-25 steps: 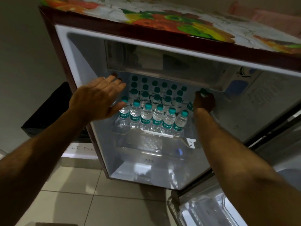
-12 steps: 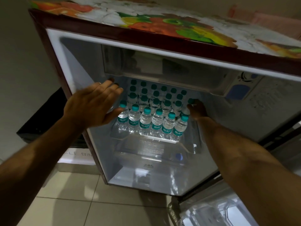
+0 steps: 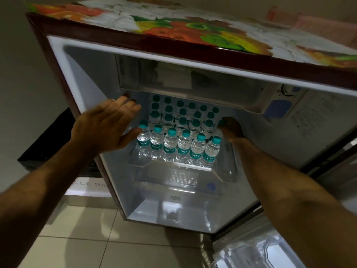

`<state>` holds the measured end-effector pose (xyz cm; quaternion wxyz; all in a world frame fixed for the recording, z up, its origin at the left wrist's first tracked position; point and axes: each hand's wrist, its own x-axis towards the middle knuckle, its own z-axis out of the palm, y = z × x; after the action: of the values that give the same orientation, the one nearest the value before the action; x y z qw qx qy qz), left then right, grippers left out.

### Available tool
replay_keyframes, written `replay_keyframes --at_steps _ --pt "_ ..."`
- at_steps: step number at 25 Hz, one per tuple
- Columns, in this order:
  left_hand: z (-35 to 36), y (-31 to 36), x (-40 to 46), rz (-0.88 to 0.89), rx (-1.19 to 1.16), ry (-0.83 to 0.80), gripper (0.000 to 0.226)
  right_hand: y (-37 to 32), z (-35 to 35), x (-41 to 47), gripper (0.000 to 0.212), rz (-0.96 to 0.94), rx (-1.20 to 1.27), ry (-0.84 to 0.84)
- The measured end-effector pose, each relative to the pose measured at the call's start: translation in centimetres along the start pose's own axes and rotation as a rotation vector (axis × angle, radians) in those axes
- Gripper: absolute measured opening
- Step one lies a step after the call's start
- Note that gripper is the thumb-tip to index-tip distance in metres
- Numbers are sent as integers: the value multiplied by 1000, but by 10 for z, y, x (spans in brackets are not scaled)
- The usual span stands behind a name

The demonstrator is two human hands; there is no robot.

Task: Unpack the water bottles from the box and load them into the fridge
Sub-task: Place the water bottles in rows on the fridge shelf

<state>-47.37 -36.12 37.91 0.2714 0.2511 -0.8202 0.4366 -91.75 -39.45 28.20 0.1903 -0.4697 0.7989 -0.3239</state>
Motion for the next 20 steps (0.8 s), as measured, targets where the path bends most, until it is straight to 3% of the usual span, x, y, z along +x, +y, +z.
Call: replay_keyframes --at_steps 4,7,11,14,16,20 --pt "-9 0 10 -88 -84 -211 66 -58 4 -29 39 -82 105 411" --pt "-10 1 8 -90 -87 -211 65 -112 15 -73 27 -198 109 582" --pt "-12 3 0 -90 -101 -188 61 -136 46 -136 6 -212 343 303" --pt "-34 5 11 -186 -319 -329 67 -138 66 -169 17 -350 348 188" --pt "-62 11 7 -247 -411 -317 70 -152 60 -192 22 -474 308 100" --pt "-100 37 -11 -282 -538 -421 68 -147 44 -235 31 -482 274 -18"
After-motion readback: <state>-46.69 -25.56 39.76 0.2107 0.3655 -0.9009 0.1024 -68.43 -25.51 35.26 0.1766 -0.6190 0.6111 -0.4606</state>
